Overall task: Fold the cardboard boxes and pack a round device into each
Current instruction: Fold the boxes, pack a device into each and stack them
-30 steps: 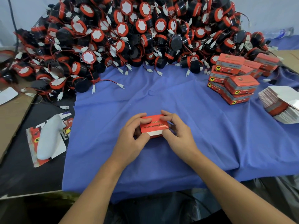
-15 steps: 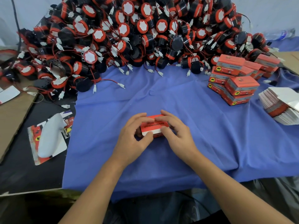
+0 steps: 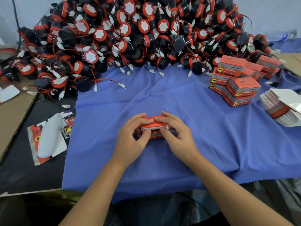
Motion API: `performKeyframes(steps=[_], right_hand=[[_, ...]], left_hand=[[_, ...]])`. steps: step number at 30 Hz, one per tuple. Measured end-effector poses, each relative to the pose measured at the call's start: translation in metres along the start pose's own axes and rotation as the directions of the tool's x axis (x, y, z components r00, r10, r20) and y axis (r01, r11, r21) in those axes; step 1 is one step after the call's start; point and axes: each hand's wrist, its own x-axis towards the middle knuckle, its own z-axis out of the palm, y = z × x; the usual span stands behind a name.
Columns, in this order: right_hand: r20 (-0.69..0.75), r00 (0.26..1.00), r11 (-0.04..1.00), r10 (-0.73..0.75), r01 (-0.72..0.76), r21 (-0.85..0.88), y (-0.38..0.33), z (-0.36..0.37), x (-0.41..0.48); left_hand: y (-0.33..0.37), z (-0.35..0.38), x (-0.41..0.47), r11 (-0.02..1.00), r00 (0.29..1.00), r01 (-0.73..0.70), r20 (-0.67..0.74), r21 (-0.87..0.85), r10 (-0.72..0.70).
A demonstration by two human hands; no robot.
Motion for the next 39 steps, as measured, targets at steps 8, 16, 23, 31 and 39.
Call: performKeyframes(steps=[8,16,23,31,39], right_hand=[[-0.012,0.994,0.99,0.111,-0.11,0.083,-0.004,0.002,-0.001],[-0.036,0.993,0.992,0.112,-0.11,0.065,-0.002,0.004,-0.001],[-0.086,0.993,0.997,0.08,-0.081,-0.008,0.005,0.003,0.002],[-0.092,0.995,0.997,0.048,-0.053,-0.055,0.011,0.003,0.002],[-0.094,0.994,0.996,0.05,-0.056,-0.062,0.01,0.004,0.003]], left_hand=[[0.004,0.0,0.0,0.998,0.998,0.063,-0.013,-0.014,-0.063],[0.003,0.001,0.0,0.989,0.998,0.007,0.066,0.15,-0.017],[0.001,-0.004,0.001,0.996,0.997,0.073,0.022,-0.046,-0.072],[0.004,-0.003,-0.008,0.986,0.986,-0.095,-0.125,0.136,0.113],[0.012,-0.001,-0.015,0.863,0.967,-0.215,-0.025,0.457,0.254]])
